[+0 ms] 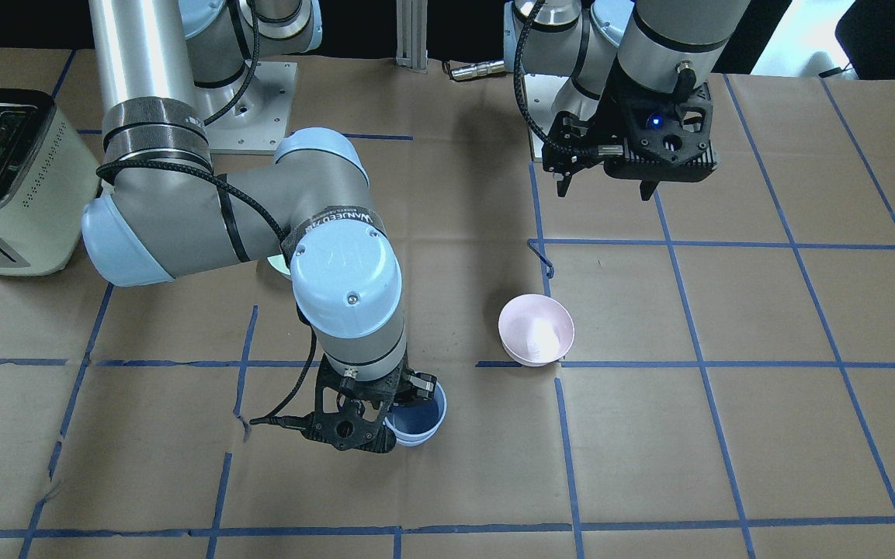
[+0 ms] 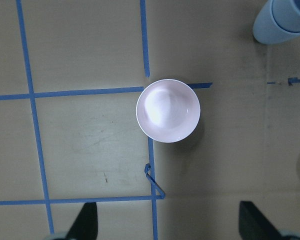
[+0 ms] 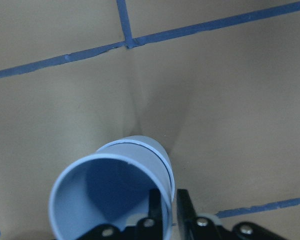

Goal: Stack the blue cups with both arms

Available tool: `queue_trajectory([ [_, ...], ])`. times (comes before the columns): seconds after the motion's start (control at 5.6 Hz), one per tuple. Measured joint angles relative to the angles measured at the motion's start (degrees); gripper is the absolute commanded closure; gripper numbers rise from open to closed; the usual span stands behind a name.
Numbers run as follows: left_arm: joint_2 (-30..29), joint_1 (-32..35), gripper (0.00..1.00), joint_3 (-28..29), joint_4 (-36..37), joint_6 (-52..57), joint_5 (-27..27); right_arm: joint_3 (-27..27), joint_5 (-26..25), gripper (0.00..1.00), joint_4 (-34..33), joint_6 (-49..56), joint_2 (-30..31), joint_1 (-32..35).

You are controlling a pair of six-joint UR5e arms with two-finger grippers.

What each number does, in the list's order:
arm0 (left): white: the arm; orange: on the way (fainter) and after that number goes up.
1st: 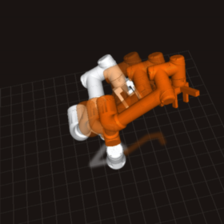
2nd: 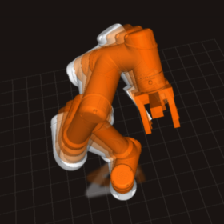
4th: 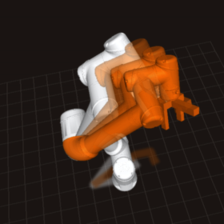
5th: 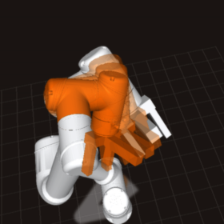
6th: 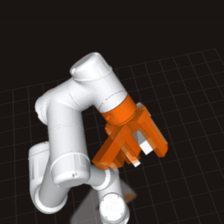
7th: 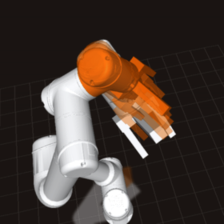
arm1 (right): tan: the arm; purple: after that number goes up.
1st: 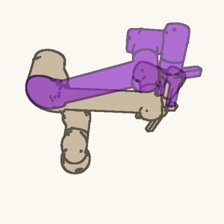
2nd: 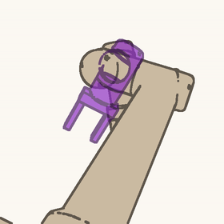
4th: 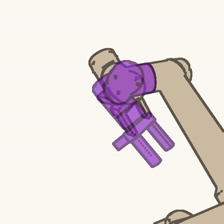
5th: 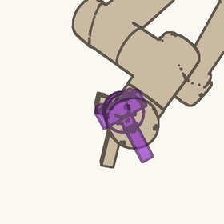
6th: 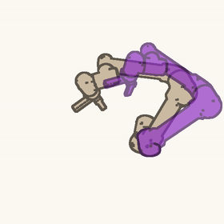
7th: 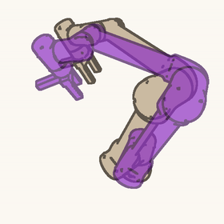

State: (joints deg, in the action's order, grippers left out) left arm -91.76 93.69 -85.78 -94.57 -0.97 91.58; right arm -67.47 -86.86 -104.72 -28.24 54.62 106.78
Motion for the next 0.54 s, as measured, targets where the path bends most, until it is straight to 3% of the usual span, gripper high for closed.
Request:
queue_trajectory([
  [0.54, 0.0, 0.0, 0.01, 0.0, -0.1, 0.0, 0.0, 2.4, 0.8, 0.00, 4.1, 0.9, 4.6, -1.9],
])
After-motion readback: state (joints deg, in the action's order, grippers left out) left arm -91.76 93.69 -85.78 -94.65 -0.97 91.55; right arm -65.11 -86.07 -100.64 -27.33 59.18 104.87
